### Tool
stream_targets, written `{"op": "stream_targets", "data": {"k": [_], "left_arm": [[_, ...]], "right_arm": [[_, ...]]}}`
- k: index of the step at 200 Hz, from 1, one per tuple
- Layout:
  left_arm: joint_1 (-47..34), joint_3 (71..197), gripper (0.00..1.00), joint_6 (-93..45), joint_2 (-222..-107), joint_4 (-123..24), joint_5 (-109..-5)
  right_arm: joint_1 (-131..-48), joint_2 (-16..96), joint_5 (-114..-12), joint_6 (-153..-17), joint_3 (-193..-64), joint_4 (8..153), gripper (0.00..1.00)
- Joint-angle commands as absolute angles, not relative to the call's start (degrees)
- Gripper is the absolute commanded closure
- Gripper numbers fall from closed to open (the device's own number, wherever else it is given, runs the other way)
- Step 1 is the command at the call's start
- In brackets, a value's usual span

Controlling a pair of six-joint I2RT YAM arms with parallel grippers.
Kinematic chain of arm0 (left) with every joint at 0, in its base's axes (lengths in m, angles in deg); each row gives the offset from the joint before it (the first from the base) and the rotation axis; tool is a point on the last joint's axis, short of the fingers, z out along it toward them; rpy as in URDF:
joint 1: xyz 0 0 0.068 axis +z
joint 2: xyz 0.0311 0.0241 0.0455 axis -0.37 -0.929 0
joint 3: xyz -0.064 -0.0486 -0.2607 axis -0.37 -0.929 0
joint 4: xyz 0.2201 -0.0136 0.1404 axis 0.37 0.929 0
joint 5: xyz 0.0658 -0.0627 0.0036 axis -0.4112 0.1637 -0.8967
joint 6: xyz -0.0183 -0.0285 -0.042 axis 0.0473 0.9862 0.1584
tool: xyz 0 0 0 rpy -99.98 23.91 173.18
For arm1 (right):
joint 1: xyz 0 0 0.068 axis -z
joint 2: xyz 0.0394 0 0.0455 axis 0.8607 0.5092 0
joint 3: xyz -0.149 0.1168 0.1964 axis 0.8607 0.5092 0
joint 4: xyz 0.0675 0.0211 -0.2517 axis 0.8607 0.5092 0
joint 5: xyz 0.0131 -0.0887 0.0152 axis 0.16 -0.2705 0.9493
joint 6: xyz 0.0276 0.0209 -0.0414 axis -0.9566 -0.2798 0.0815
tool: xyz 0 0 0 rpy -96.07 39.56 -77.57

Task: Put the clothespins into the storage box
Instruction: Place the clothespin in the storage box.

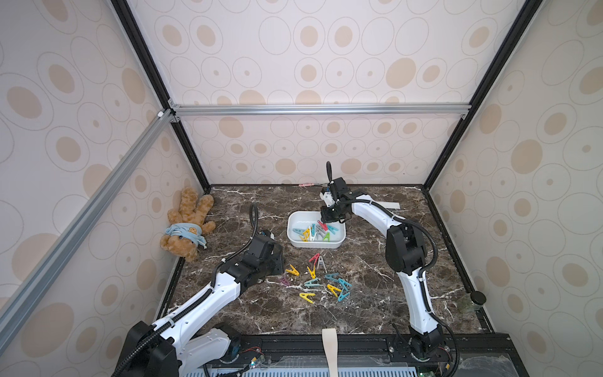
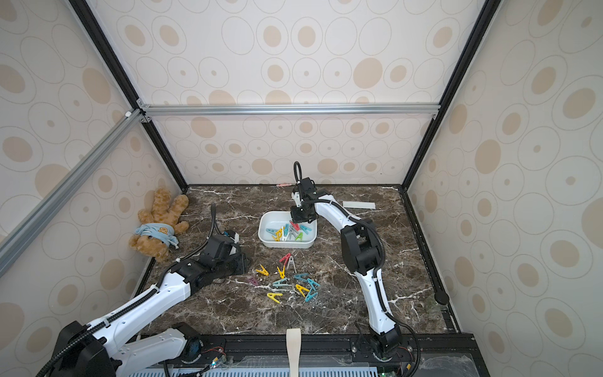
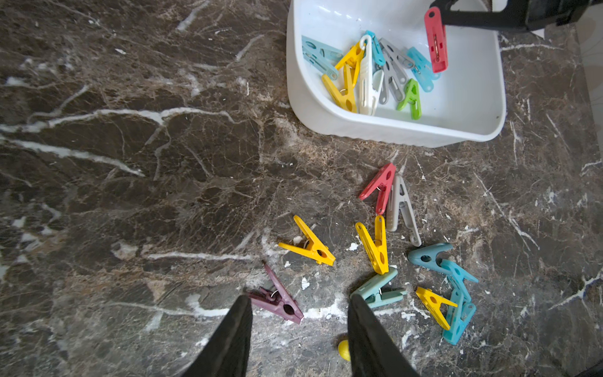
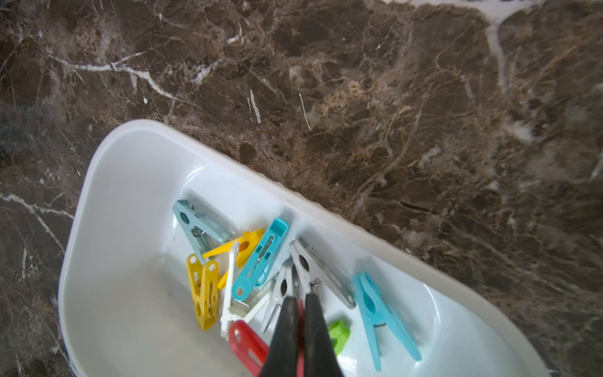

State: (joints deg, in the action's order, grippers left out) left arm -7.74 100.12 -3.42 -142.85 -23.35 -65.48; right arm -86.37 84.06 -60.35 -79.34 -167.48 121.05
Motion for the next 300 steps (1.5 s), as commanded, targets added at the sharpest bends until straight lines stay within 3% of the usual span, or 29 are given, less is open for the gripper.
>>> {"op": "stream_targets", "data": {"k": [1,42,66,113,173,212,230,300], "left_arm": [[-7.3,100.3,0.52,-2.4,-142.7,-21.9,-65.5],[-7.3,101.3,0.51,-2.4,-142.7,-20.7,-65.7],[-7.3,102.0,0.51,-2.5,-143.2,-20.0,-65.6],[-7.3,102.2,0.52,-3.2,-145.6,-18.7,-64.0],[-7.4,103.4,0.61,-6.2,-151.2,-15.7,-62.4],[-7.3,103.9,0.64,-6.9,-155.8,-18.5,-63.9],[-7.3,104.7,0.70,-7.5,-158.8,-19.4,-63.3],[-7.1,102.8,0.71,-3.1,-160.9,-20.5,-63.9]], "right_arm": [[-86.3,85.0,-59.6,-79.9,-168.1,121.0,0.96],[-86.3,83.4,-59.8,-79.4,-168.2,121.6,0.80],[-86.3,80.9,-60.7,-78.4,-167.1,121.7,0.77],[-86.6,72.6,-59.3,-78.4,-161.2,120.5,0.78],[-91.6,51.0,-58.4,-81.8,-131.1,107.1,0.78],[-94.2,43.3,-58.5,-86.1,-116.6,101.6,0.79],[-94.4,41.8,-58.4,-87.4,-113.2,100.0,0.80],[-94.4,41.7,-57.6,-87.9,-111.3,98.2,0.81]]}}
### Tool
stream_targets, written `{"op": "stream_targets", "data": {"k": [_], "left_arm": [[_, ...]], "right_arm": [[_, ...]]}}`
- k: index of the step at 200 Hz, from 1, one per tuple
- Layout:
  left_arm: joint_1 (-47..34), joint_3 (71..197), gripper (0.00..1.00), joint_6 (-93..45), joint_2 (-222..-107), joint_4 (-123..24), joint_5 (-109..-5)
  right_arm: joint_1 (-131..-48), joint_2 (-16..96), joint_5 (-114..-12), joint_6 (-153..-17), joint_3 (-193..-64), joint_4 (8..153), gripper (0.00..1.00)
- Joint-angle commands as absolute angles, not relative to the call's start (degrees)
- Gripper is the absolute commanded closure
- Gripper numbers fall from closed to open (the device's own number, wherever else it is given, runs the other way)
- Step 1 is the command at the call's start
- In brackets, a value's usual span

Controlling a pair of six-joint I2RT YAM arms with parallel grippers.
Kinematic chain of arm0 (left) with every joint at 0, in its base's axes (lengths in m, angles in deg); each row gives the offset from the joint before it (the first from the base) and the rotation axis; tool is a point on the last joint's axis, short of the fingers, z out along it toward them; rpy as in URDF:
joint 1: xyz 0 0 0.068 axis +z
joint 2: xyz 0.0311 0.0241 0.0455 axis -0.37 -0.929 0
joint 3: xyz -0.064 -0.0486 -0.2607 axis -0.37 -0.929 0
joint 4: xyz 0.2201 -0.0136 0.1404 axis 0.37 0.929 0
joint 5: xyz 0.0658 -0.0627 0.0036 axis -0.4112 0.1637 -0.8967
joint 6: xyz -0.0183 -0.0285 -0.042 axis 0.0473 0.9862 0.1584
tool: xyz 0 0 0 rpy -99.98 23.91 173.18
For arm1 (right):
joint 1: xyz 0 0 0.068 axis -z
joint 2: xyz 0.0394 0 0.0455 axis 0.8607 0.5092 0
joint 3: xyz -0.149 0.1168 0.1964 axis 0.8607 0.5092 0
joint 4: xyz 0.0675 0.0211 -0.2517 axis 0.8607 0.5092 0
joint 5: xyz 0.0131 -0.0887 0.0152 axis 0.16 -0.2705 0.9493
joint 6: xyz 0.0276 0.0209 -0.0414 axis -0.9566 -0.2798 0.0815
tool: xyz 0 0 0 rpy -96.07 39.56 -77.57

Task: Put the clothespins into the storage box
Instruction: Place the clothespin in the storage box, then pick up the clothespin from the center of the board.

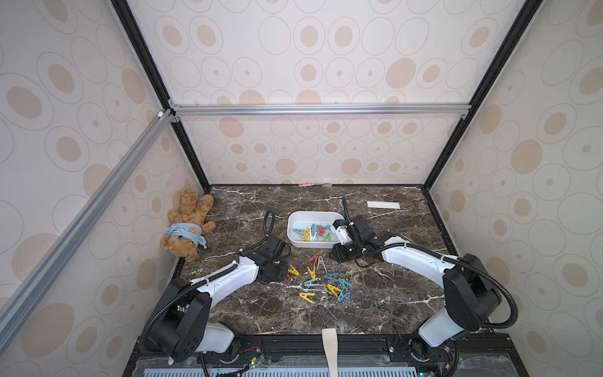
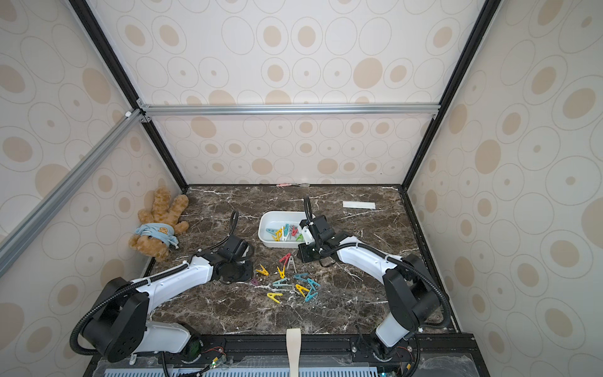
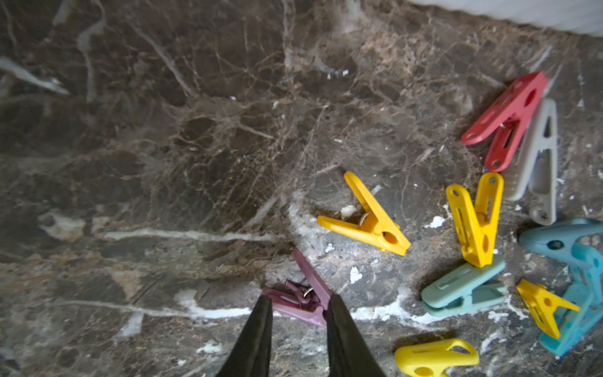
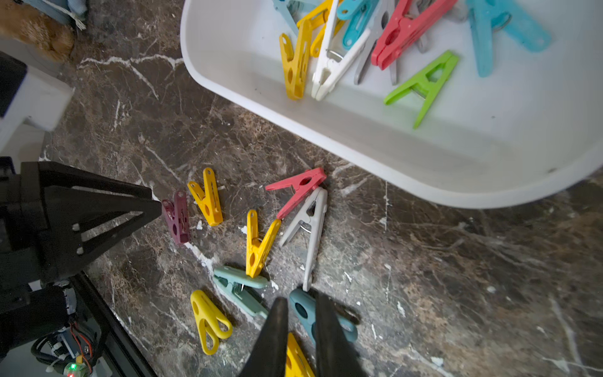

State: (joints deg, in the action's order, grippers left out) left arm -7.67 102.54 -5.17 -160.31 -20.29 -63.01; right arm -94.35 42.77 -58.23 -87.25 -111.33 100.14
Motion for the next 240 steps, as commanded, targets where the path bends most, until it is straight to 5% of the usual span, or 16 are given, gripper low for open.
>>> {"op": "stream_targets", "data": {"k": [1,32,240], "left_arm": [[-7.1,102.8,0.71,-3.0,-160.9,-20.4,-63.9],[-4.9,101.6,0.65,-1.7,-159.7,-20.2,-61.5],[-7.1,107.8,0.70,-2.8,-171.5,-21.6,-60.1]], "right_arm": [[-94.4,41.7,-57.5,-87.9,-111.4,98.2,0.81],[-94.4,41.6,-57.1,-87.5,-111.0,98.0,0.81],[-94.3,44.6,-55.6,-86.1,-107.3,93.4,0.82]]}}
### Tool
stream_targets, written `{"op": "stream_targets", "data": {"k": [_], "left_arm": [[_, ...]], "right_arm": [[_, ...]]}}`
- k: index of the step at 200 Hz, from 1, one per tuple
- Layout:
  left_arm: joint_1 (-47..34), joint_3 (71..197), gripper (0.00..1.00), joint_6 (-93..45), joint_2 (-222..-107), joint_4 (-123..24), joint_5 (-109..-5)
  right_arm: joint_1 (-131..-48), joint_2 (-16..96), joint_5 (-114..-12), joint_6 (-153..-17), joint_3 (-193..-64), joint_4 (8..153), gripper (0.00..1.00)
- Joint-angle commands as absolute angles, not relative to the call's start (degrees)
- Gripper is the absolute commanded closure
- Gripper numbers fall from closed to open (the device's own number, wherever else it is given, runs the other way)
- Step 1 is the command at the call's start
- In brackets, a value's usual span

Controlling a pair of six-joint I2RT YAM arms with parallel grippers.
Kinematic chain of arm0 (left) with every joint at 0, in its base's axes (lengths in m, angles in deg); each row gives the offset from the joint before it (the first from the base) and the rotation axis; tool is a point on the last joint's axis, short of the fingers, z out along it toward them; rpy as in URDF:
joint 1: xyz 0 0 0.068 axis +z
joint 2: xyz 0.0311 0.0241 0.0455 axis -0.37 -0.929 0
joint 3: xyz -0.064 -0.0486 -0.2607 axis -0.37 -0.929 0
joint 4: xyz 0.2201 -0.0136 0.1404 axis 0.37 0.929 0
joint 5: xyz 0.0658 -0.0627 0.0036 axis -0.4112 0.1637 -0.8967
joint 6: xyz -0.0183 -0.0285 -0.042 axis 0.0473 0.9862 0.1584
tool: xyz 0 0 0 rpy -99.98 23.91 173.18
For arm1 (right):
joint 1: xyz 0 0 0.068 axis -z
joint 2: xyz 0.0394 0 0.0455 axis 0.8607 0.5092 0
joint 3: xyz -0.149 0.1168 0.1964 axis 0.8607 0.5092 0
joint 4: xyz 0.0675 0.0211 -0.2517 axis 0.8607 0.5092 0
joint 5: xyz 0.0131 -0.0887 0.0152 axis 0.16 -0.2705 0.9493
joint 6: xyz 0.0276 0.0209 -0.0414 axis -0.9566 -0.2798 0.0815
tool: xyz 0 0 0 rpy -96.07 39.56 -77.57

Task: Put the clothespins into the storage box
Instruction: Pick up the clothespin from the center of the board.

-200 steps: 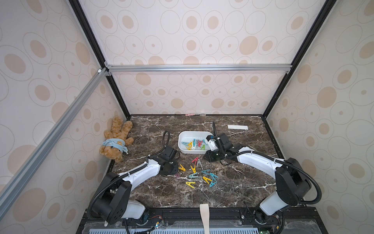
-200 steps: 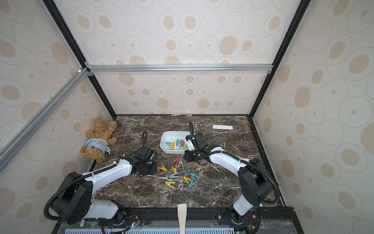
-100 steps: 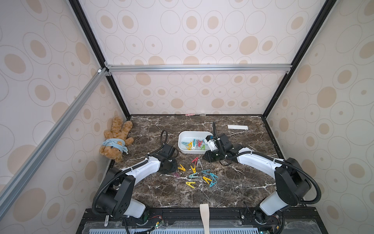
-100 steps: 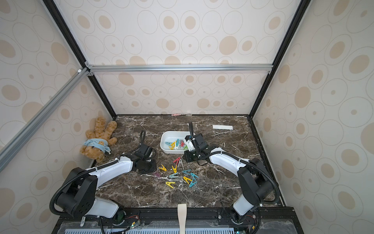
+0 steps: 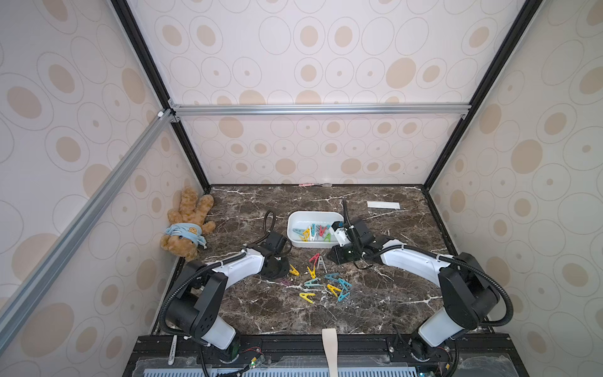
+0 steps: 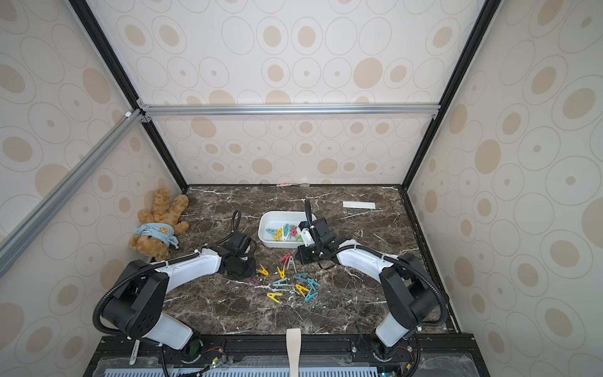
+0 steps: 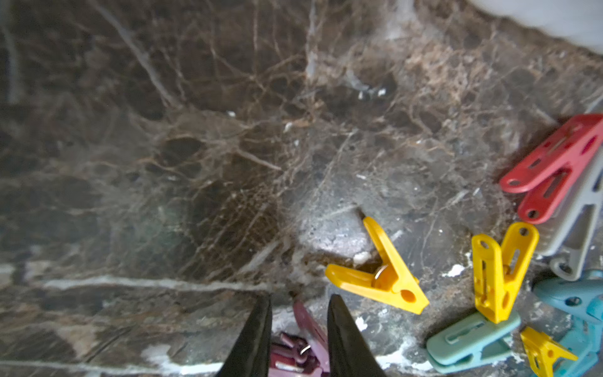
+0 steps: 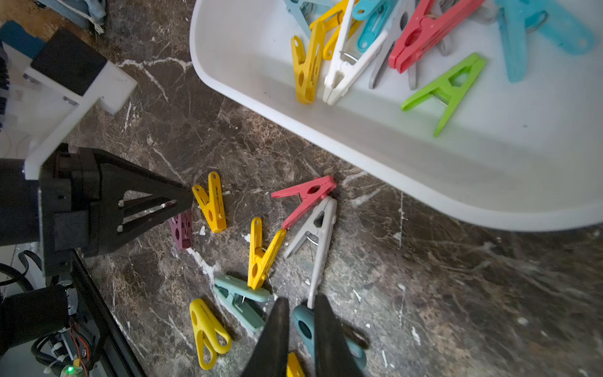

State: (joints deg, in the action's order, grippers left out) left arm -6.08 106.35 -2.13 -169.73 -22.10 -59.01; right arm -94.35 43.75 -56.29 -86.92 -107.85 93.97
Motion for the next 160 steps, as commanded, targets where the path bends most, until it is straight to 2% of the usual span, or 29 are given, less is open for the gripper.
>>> {"op": "stream_targets", "data": {"k": [1,42,86,128,152,160], "left_arm": [[-7.2,107.8,0.70,-2.8,-171.6,-21.6,-60.2],[-8.7,108.6,0.75,-2.5,-171.8,-19.3,-61.6],[-10.9,108.1,0.70,-1.3,-170.2,-16.4,-64.9],[-12.0,108.3,0.73,-0.4,-170.5,-16.8,-65.1],[-12.1,108.8,0.81,-0.2,-171.1,-17.2,-65.0],[-12.1,109.0,0.86,-0.3,-171.3,-17.2,-65.1]], "right_arm": [[-94.4,44.6,-55.6,-86.1,-107.3,93.4,0.82],[-94.3,44.1,-56.0,-85.8,-107.0,93.5,0.82],[-94.3,44.1,-56.0,-85.7,-107.2,93.4,0.83],[-94.3,43.7,-55.8,-85.5,-106.7,93.0,0.83],[-94.3,43.2,-56.0,-85.5,-105.9,93.0,0.83],[-94.3,43.1,-56.0,-85.6,-105.7,92.9,0.83]]}}
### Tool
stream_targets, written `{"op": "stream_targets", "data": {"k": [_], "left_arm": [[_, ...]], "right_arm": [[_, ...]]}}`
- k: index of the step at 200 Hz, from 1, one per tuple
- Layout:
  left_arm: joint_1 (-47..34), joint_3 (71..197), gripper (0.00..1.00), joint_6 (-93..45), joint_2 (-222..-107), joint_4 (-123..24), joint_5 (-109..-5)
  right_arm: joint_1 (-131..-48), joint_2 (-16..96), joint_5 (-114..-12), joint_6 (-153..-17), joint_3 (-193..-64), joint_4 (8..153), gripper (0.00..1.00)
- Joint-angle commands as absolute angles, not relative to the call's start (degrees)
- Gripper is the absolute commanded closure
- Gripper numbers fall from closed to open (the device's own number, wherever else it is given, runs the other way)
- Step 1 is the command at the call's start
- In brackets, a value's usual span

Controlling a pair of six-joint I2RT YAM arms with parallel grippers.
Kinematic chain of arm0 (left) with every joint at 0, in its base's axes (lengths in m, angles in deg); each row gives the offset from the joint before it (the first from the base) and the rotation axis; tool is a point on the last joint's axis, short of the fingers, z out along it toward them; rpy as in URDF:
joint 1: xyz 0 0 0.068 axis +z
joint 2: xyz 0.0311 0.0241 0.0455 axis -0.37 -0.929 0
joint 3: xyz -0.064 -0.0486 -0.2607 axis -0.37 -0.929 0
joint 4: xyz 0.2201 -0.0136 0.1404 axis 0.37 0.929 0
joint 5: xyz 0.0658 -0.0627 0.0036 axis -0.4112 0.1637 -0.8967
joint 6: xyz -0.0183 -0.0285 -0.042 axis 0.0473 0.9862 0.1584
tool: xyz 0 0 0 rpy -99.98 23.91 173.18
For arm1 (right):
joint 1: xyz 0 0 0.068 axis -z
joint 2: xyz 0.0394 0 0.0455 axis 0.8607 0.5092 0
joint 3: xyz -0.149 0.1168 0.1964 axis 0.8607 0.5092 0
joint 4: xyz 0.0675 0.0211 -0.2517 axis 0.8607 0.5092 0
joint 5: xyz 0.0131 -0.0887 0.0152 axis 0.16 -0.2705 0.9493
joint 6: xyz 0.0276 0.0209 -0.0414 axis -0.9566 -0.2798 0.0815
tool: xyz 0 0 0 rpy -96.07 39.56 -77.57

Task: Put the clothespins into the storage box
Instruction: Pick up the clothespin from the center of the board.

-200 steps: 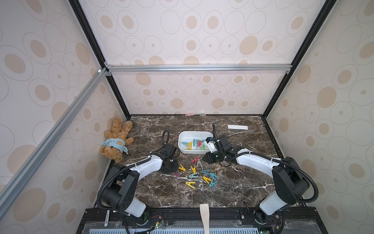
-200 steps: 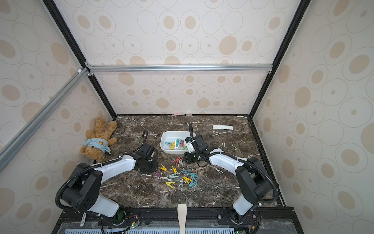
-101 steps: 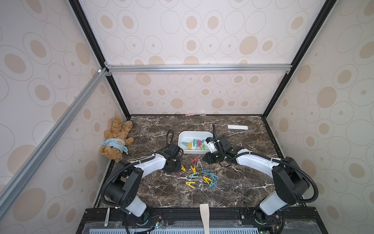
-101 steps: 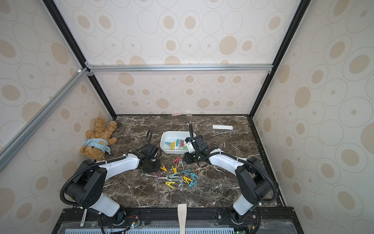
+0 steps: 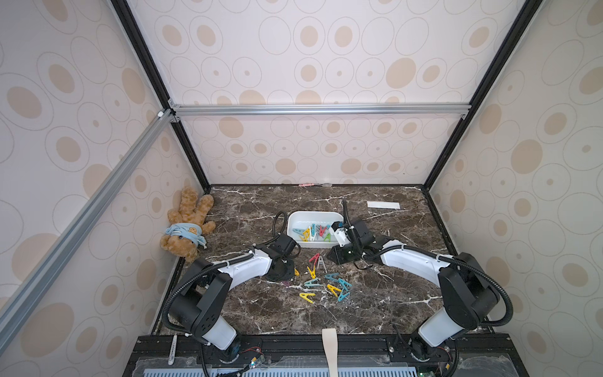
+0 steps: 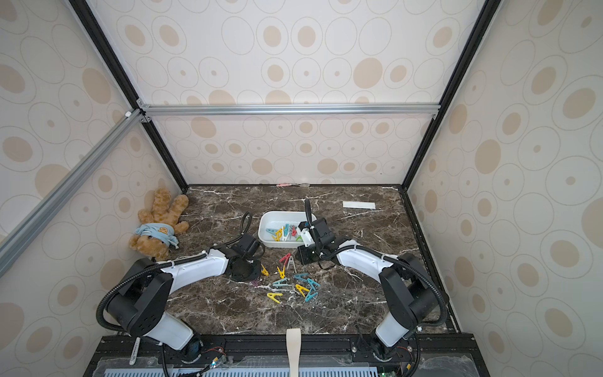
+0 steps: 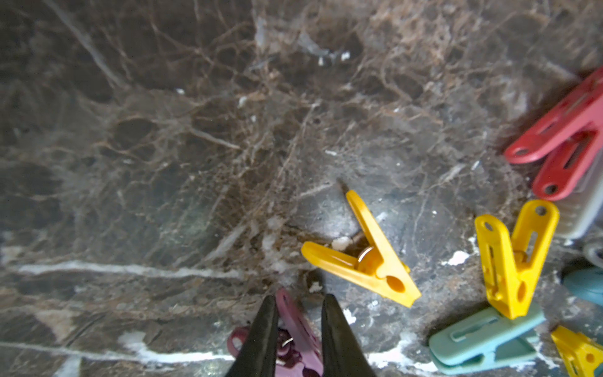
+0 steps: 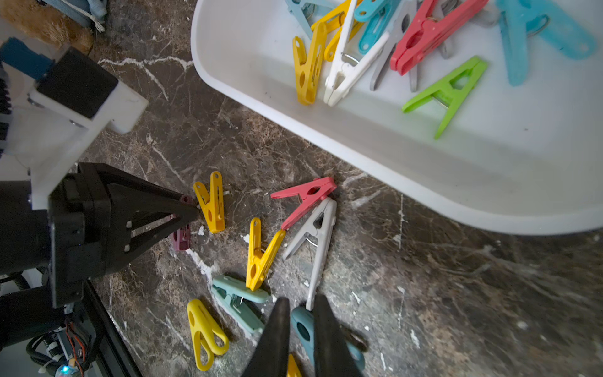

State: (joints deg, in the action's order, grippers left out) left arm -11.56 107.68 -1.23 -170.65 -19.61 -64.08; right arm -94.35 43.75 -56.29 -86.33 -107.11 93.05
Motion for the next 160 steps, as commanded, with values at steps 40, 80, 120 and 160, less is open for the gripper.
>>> {"op": "stream_targets", "data": {"k": [40,80,120,160], "left_arm": [[-12.1,109.3,0.94,-0.2,-170.8,-17.0,-66.0],[-11.8,110.4,0.95,-0.7,-167.7,-16.8,-66.5],[-9.7,114.8,0.95,-3.8,-162.8,-16.5,-64.4],[-7.5,122.6,0.94,-8.4,-163.1,-19.9,-59.8]], "right_arm": [[-94.3,41.6,-56.2,-86.2,-104.8,92.9,0.85],[-94.3,40.1,-57.0,-86.5,-105.2,94.3,0.85],[-94.3,35.3,-59.1,-87.7,-104.3,97.2,0.85],[-94.3,27.8,-62.4,-91.0,-101.0,101.2,0.85]]}}
